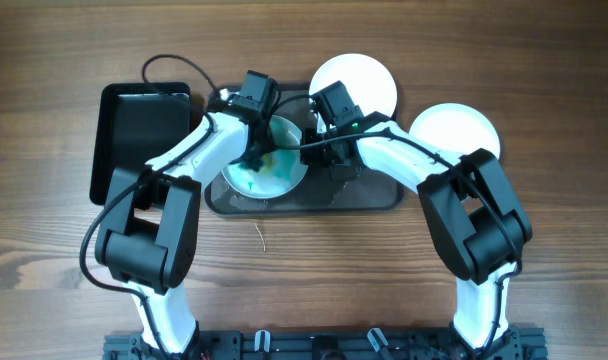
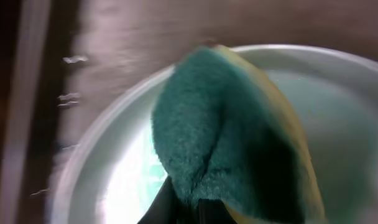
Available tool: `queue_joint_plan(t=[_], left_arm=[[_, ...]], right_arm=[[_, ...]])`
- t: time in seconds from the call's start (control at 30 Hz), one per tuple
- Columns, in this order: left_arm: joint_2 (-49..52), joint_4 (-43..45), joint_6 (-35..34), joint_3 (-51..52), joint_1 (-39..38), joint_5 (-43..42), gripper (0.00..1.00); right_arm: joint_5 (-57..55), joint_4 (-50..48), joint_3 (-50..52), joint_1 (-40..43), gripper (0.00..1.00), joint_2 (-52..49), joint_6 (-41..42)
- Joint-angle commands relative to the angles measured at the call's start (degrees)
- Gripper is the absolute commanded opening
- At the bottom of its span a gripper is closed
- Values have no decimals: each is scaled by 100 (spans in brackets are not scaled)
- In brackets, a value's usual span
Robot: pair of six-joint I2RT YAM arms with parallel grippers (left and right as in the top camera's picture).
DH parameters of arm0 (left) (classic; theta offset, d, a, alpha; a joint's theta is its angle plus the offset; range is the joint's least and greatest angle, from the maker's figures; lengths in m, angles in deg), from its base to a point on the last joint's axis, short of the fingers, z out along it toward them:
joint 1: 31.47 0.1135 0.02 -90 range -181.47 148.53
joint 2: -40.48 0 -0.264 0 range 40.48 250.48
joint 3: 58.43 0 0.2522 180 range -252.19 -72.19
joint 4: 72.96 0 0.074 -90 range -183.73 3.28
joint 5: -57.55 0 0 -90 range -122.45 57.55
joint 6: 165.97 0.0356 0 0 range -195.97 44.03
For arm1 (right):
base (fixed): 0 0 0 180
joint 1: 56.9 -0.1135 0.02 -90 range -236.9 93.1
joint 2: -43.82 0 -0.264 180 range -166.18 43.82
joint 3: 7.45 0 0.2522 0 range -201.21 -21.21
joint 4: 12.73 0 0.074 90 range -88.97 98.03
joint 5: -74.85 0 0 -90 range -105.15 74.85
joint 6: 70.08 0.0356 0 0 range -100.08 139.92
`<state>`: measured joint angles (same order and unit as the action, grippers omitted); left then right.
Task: Clean dirty plates on tray and stack at the side
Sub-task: 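Scrub the plate surface with the sponge in the left gripper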
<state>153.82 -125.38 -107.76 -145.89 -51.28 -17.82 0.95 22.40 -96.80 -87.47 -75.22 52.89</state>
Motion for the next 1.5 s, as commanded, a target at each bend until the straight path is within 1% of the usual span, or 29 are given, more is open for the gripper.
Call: queue_joint_plan(t=[0.0, 0.07, 0.13, 0.2, 0.3, 0.37, 0.4, 0.47, 0.6, 0.7, 0.83, 0.9, 0.93, 1.03, 1.1, 1.2, 1.3, 1.47], left_arm=[[76, -415, -494, 96, 90, 1204, 4], [76, -560, -490, 96, 66, 1082, 4], [76, -601, -289, 96, 48, 601, 4], [76, -544, 470, 96, 35, -673, 4], [76, -398, 1700, 96, 37, -3084, 4], [76, -330, 2277, 96, 37, -4435, 4], [76, -289, 2444, 96, 37, -4900, 4], [76, -109, 2538, 96, 37, -5381, 4], [76, 278, 2524, 96, 37, -5248, 4], [81, 546, 2238, 98, 37, -4817, 4], [83, 680, 1652, 98, 37, -3692, 4], [83, 684, 1357, 98, 37, -2837, 4], [83, 684, 1182, 98, 37, -2282, 4], [83, 675, 841, 98, 37, -1084, 4], [83, 636, 662, 109, 37, -407, 4], [85, 358, 39, 111, 37, 507, 4], [83, 142, -68, 111, 37, 748, 4], [81, -262, -70, 111, 37, 754, 4]], right_arm=[[-20, 52, -63, 22, 4, -153, 2], [-20, 52, -63, 22, 4, -153, 2], [-22, 52, -63, 22, 4, -153, 2], [-22, 52, -63, 22, 4, -153, 4], [-22, 52, -63, 22, 4, -153, 2], [-20, 52, -63, 22, 4, -153, 2], [-20, 52, -63, 22, 4, -153, 0], [-17, 52, -63, 22, 4, -153, 2], [-17, 55, -63, 22, 4, -153, 0], [-20, 55, -63, 22, 4, -153, 2], [-20, 55, -63, 22, 4, -153, 0], [-20, 55, -63, 22, 4, -153, -2], [-20, 55, -63, 22, 4, -153, 2], [-20, 52, -63, 22, 4, -153, 0], [-17, 57, -63, 22, 4, -153, 0], [-20, 72, -63, 22, 5, -153, 0], [-20, 68, -63, 22, 4, -153, 0], [-17, 76, -63, 22, 4, -153, 0]])
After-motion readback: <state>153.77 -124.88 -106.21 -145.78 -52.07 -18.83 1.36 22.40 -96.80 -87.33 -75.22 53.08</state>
